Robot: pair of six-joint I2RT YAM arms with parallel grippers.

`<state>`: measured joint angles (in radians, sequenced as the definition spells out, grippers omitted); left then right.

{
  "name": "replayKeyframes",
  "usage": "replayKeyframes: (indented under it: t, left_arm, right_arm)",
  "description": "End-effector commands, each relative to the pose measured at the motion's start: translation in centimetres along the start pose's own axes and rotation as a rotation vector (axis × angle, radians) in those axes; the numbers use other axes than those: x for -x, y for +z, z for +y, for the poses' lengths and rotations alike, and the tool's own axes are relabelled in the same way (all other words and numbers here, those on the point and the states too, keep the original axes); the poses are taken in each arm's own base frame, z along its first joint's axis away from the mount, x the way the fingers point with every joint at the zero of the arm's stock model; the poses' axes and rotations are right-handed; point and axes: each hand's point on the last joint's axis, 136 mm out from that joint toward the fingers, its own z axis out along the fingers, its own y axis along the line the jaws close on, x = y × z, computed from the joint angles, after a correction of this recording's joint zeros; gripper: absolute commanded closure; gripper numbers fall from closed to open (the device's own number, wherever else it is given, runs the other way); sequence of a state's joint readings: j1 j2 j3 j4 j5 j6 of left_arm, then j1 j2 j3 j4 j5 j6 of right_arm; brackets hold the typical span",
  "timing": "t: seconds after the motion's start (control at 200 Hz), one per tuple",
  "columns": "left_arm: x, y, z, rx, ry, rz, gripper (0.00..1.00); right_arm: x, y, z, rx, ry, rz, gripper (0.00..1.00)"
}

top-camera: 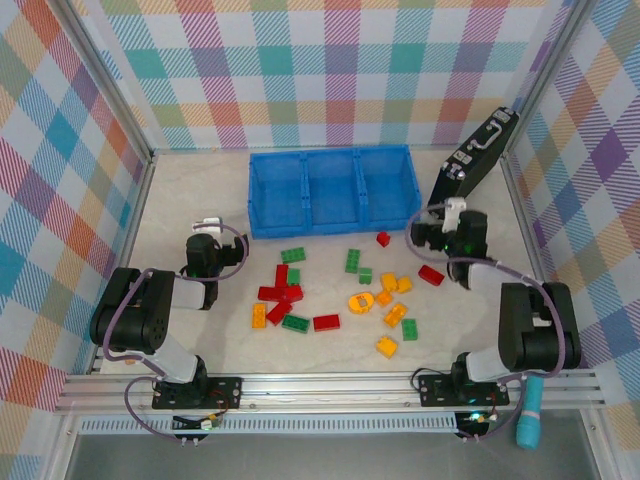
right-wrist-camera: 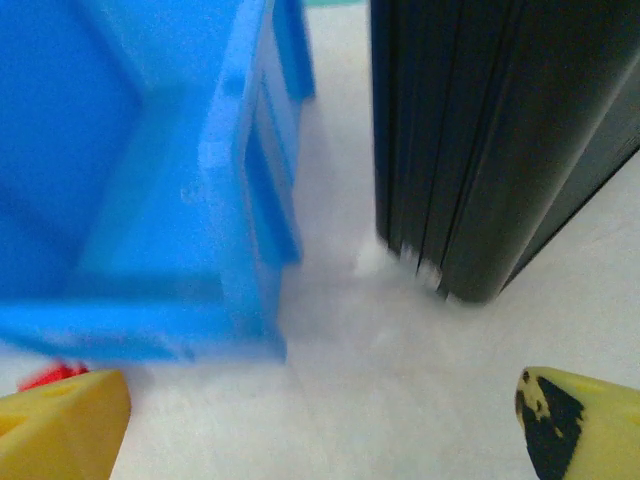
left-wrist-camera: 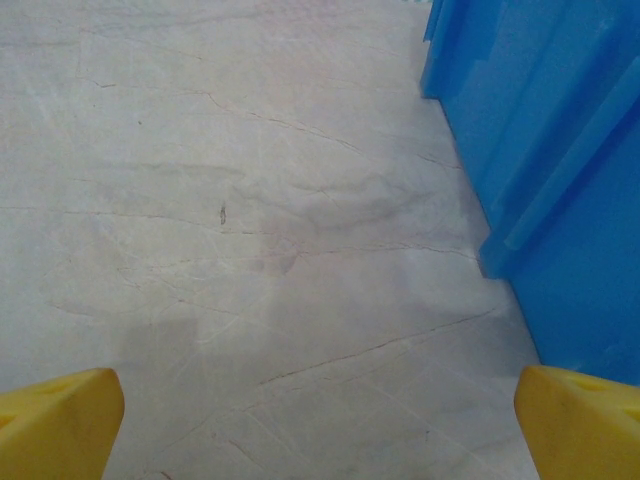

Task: Sort the legos into containers by color
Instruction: Pick up the lego from the middle-right of the table.

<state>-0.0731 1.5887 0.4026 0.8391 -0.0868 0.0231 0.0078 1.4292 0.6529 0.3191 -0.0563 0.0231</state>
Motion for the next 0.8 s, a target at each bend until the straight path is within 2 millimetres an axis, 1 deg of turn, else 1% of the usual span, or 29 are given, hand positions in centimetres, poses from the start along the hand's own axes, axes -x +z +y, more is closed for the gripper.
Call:
replayKeyframes:
  t: [0.0, 0.07, 0.115, 0.135, 0.215, 0.235, 0.32, 0.325, 0.38, 0.425, 0.5, 0.545, 0.655, 0.795]
  left_arm:
    - [1.2, 0.2, -0.1, -0.013, 0.006, -0.029, 0.00]
    - [1.2, 0.2, -0.1, -0.014, 0.006, -0.028, 0.00]
    - [1.3, 0.2, -0.1, -0.014, 0.004, -0.030, 0.00]
    - [1.2, 0.2, -0.1, -0.014, 0.004, -0.029, 0.00]
    - [1.5, 0.1, -0.5, -0.055, 0.002, -0.025, 0.00]
    - [1.4, 0.2, -0.5, -0.054, 0.005, -0.010, 0.00]
    - [2.9, 0.0, -0.7, -0.056, 0.008, 0.043, 0.00]
    - [3.3, 0.0, -0.8, -0.058, 0.009, 0.038, 0.00]
    - [4.9, -0.2, -1.3, -0.069, 0.023, 0.090, 0.00]
    - [6.2, -0.4, -1.5, -0.059, 0.027, 0.122, 0.00]
    - [9.0, -0.8, -2.0, -0.030, 0.026, 0.137, 0.00]
    - [10.3, -1.3, -2.9, -0.042, 0.047, 0.144, 0.00]
    - [12.8, -2.7, -4.8, -0.064, 0.093, 0.145, 0.00]
    - [15.8, -5.3, -7.9, -0.130, 0.162, 0.126, 0.00]
  right_arm:
    - [-2.0, -2.3, -1.1, -0.105, 0.151, 0.222, 0.01]
    - [-2.7, -3.8, -1.0, -0.126, 0.247, 0.256, 0.01]
    - [-3.5, -4.9, -1.3, -0.170, 0.339, 0.275, 0.01]
    - [-3.9, -5.4, -1.5, -0.195, 0.384, 0.284, 0.00]
    - [-6.3, -7.2, -2.0, -0.287, 0.562, 0.348, 0.04]
    - [-6.7, -7.5, -1.8, -0.286, 0.588, 0.359, 0.04]
    - [-8.0, -8.2, -0.7, -0.255, 0.714, 0.381, 0.06]
    - [-8.1, -8.2, -0.6, -0.251, 0.720, 0.382, 0.06]
    - [-8.7, -8.4, -0.2, -0.239, 0.762, 0.399, 0.06]
    - [-9.2, -8.6, -0.2, -0.247, 0.780, 0.411, 0.06]
    - [-9.9, -8.7, -0.2, -0.259, 0.780, 0.429, 0.06]
    - [-10.2, -8.7, -0.3, -0.264, 0.776, 0.438, 0.06]
    - [-10.9, -8.4, -0.3, -0.265, 0.767, 0.462, 0.06]
    - [-11.6, -7.3, 0.2, -0.235, 0.766, 0.488, 0.06]
